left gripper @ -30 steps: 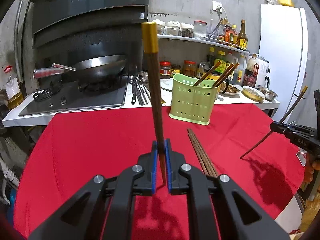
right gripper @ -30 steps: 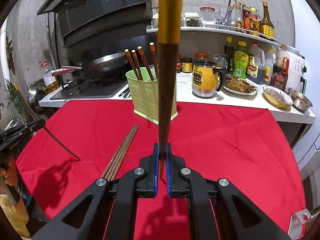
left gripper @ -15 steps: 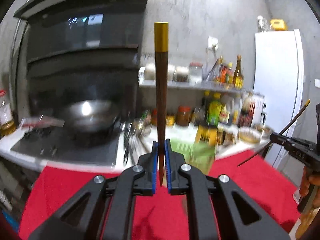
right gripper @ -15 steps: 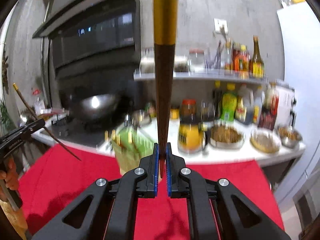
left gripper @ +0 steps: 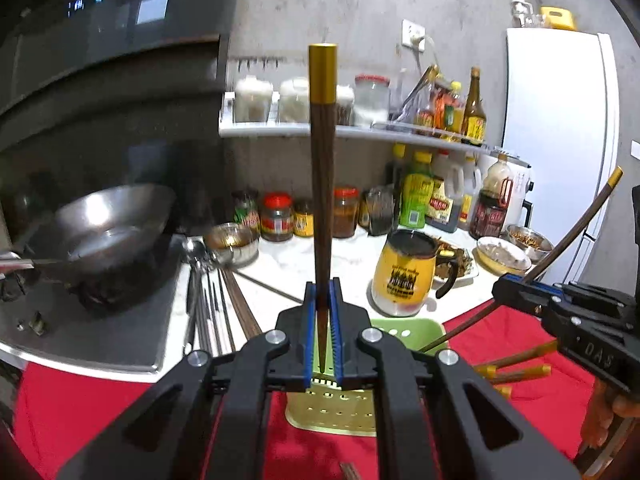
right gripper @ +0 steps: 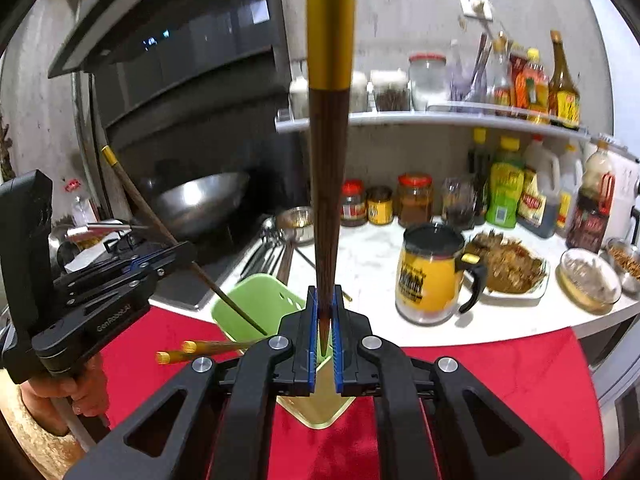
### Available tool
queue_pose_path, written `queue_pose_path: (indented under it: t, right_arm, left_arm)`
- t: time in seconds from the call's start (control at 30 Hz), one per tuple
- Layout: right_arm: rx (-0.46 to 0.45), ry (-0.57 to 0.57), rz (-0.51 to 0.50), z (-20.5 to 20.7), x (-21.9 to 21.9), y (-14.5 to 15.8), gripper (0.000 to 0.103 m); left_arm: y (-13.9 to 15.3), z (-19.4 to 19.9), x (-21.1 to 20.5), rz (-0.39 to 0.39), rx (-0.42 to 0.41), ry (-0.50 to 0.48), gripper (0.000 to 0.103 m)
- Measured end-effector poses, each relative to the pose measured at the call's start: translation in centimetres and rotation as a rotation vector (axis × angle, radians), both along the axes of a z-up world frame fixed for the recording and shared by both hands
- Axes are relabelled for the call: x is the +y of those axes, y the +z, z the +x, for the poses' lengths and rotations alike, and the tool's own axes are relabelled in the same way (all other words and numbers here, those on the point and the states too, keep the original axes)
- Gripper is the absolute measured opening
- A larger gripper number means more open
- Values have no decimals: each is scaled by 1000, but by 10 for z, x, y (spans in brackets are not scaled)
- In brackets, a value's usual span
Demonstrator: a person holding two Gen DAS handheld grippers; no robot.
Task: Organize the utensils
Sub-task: 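Lower both chopsticks into the green holder and open both tools, then close the right tool on a chopstick while the left tool grasps another chopstick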
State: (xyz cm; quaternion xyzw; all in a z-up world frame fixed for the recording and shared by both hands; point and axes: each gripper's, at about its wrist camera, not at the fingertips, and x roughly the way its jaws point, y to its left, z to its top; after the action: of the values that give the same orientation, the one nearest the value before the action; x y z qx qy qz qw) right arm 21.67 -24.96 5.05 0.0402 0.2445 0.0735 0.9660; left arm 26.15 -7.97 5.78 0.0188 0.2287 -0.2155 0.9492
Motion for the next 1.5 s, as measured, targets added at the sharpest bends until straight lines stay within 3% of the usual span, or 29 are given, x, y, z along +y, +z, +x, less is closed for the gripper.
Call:
queue_pose_path:
  t: [0.13,0.2,0.27,0.3,0.43,0.53,0.63,0.87,1.07,1.4,1.43,1.5]
  right_arm:
    - [-11,-24,22,2,-6,2,12]
    - [-41,-22,45,-9,-12,12,35]
    - [-97,-41,26,-30,-16,26,42]
    - [-118,-47,19,-41,-18,33,42]
    - [-180,-67,7,-96,-28,52,43]
    - [-174,-68,-11,-132,-30,47,44]
    - [-133,-52,-22,-159,-27,25,44]
    - [35,13,-54,-199,-1,-57,44]
    - [165,75,-78,-206,31,-114,44]
    - [282,140,-85,-182,73,-146,42]
    - [291,151,-87,-181,76,-147,38]
    - [317,180,-89,-175,85,-152,20]
  left_arm:
    - [-7,9,5,-8,27,25,7]
    - [3,0,14,-26,14,32,13]
    - [18,-17,23,-36,-33,41,25]
    - [27,-30,29,-40,-63,50,31]
    - [52,-72,49,-56,-122,71,32]
    - [52,-108,62,-28,-133,114,34]
    - [32,-140,74,3,-99,147,36]
    - [-65,-197,92,94,107,174,36]
    - [-121,-219,111,90,256,207,36]
    - [-143,-209,122,119,328,225,36]
    - [-142,-209,121,121,328,225,36]
    - [-142,-208,123,121,328,225,36]
